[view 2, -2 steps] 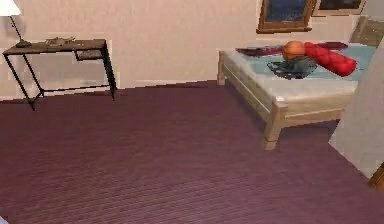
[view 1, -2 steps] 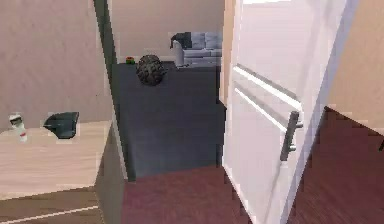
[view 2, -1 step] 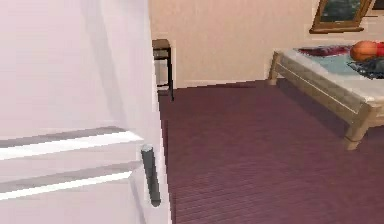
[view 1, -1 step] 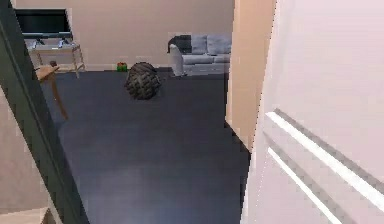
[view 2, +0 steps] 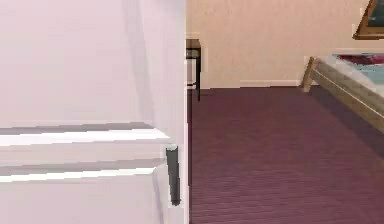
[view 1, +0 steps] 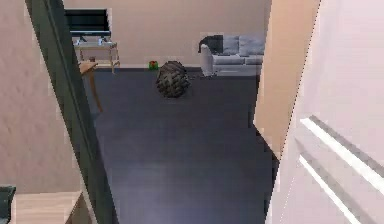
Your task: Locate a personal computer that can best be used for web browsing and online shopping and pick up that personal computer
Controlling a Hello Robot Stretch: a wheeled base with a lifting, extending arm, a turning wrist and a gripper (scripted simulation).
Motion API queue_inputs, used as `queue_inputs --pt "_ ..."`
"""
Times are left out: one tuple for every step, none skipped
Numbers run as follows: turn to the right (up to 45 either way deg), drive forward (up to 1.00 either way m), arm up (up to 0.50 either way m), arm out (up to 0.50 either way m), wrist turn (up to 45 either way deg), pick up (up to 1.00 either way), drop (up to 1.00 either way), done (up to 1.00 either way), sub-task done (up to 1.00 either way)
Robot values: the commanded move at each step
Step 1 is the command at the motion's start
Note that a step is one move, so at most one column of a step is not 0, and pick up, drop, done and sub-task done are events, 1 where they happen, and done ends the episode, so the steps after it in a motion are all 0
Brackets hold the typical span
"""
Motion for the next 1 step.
queue_inputs --pt "0.0 0.6 0.0 0.0 0.0 0.0 0.0 0.0 0.0"
